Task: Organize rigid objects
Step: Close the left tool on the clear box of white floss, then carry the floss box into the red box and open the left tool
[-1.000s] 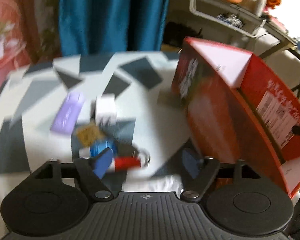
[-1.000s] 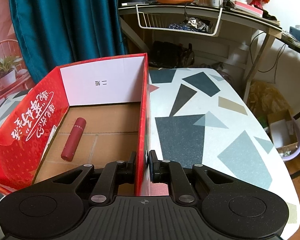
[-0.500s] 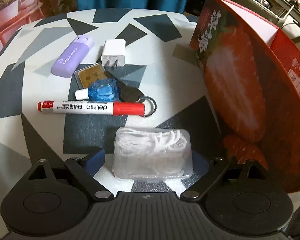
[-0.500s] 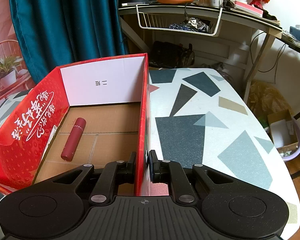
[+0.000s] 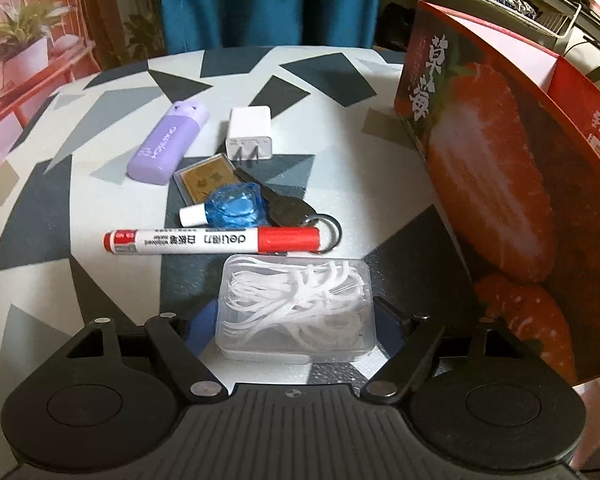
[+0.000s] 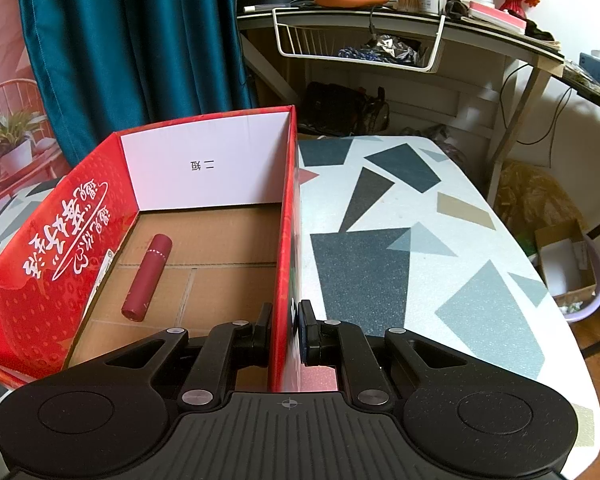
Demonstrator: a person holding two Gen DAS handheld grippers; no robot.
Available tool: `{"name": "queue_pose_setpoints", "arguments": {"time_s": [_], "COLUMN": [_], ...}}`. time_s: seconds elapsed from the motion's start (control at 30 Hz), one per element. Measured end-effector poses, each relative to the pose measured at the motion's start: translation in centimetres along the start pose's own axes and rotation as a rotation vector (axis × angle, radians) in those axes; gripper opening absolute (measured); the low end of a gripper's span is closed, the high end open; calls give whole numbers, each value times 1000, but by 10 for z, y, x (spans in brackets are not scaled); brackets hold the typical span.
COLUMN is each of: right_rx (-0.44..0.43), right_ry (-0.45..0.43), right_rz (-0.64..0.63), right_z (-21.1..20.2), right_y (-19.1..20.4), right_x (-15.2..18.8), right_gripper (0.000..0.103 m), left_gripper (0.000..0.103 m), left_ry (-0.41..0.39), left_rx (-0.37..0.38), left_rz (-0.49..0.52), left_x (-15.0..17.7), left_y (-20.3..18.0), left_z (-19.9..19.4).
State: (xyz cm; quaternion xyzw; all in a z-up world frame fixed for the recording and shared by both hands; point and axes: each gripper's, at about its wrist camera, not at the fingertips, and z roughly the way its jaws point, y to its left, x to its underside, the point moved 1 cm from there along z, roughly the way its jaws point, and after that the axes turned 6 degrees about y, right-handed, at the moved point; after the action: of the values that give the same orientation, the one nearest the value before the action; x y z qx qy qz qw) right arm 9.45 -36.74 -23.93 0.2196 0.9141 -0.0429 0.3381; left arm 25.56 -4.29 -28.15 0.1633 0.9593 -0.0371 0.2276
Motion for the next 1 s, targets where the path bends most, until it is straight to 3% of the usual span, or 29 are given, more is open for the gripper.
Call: {"name": "queue_pose_setpoints", "arguments": {"time_s": [0.53,1.0], "right_rx": [66,49], "right_ry": [-15,-9], "right_rz": [-70,-36], "right_z": [0,1], "right_y": [11,8], "right_x": [4,3], "right_gripper": [10,10], "left_gripper": [81,81], "left_ry": [-49,-89], "left_rx": [-54,-52], "left_rz": [-49,-66], "left_x": [-1,-9], "left_y": [5,11], "left_z": [-5,-17]}}
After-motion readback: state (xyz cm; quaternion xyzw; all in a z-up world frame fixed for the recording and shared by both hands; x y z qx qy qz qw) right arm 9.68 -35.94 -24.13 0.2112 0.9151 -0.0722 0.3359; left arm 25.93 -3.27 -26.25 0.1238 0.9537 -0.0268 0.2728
